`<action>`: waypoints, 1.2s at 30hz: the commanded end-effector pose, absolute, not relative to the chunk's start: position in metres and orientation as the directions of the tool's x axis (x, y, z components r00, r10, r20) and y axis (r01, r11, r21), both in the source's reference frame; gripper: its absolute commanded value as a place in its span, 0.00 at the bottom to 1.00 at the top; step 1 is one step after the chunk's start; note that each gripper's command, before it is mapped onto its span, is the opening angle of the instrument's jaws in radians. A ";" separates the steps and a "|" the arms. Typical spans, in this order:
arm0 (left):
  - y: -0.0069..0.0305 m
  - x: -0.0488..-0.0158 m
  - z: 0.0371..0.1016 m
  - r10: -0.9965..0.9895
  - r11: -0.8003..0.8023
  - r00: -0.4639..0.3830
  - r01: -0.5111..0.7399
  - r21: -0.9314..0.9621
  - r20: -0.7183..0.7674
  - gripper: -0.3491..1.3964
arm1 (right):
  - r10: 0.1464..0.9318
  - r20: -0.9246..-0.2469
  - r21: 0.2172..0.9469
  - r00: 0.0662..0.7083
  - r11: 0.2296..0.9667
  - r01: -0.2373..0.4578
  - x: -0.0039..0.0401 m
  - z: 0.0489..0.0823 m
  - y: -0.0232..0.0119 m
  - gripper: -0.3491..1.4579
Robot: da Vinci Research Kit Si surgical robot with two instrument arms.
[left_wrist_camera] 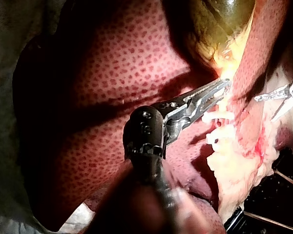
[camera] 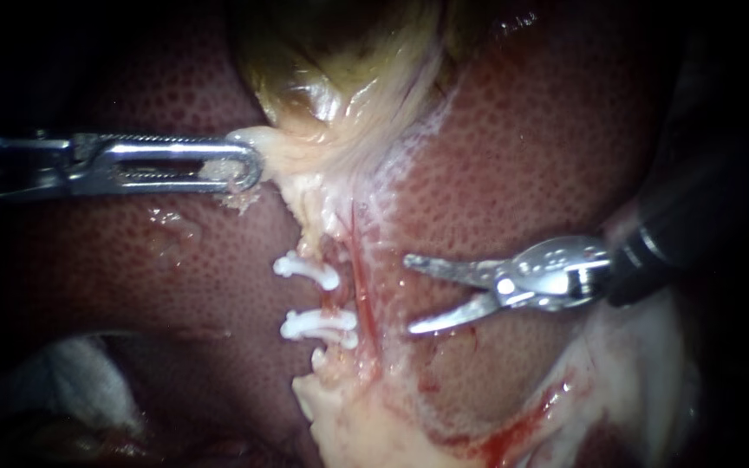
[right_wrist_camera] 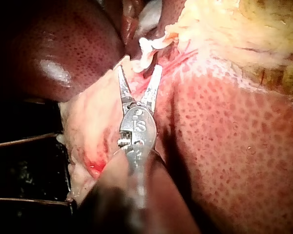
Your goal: Go to the cutting position left tube
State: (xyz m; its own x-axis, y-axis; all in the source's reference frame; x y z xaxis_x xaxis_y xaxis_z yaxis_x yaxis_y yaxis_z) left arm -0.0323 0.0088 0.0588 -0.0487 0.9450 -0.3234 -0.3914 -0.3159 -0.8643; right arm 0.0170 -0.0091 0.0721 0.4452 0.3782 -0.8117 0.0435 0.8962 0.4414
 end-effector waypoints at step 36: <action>0.0086 -0.0325 0.0589 0.945 -0.316 -0.047 -0.394 -0.863 -0.324 0.00 | 0.526 -0.707 0.641 0.473 0.759 0.115 0.0263 0.0789 -0.0115 0.98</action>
